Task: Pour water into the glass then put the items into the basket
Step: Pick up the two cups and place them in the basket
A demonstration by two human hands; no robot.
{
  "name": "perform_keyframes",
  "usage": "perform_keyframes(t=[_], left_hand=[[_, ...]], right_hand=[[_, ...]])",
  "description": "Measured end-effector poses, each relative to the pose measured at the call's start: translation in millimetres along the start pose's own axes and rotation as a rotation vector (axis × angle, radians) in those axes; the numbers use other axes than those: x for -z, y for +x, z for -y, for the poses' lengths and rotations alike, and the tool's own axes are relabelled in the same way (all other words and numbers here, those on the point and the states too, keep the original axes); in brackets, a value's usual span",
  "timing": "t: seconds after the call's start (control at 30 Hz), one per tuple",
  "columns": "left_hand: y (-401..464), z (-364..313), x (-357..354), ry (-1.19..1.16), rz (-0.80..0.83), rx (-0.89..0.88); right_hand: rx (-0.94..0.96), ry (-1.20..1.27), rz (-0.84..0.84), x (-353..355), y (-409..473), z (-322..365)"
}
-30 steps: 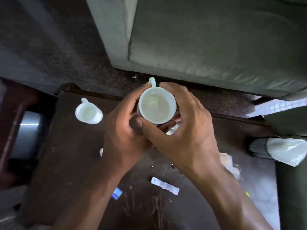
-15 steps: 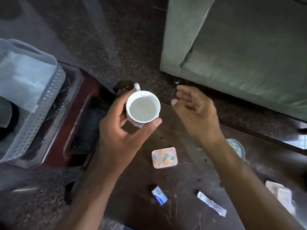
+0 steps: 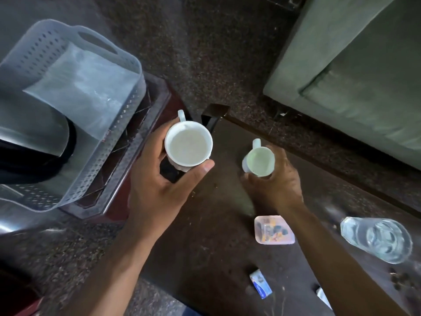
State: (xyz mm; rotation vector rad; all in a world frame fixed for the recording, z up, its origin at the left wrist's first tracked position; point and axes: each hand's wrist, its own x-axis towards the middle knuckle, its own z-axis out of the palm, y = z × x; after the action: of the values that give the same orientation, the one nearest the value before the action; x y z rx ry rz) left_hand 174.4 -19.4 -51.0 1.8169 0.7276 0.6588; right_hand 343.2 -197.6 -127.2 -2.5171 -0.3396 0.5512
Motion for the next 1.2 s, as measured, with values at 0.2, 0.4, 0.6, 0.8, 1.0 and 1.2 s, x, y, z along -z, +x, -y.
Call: perform_keyframes(t=[0.2, 0.4, 0.6, 0.8, 1.0, 1.2], left_hand=[[13, 16, 29, -0.03, -0.039, 0.015], [20, 17, 64, -0.006, -0.144, -0.008], [20, 21, 102, 0.009, -0.217, -0.011], [23, 35, 118, -0.144, -0.264, 0.083], [14, 42, 116, -0.133, -0.271, 0.156], [9, 47, 112, -0.134, -0.314, 0.183]], right_hand=[[0.024, 0.056, -0.011, 7, 4, 19], [0.182, 0.127, -0.018, 22, -1, 92], [0.407, 0.239, 0.041, 33, -12, 178], [0.549, 0.314, 0.1, 12, -4, 266], [0.646, 0.185, 0.158, -36, 22, 340], [0.697, 0.031, 0.191, -100, 51, 390]])
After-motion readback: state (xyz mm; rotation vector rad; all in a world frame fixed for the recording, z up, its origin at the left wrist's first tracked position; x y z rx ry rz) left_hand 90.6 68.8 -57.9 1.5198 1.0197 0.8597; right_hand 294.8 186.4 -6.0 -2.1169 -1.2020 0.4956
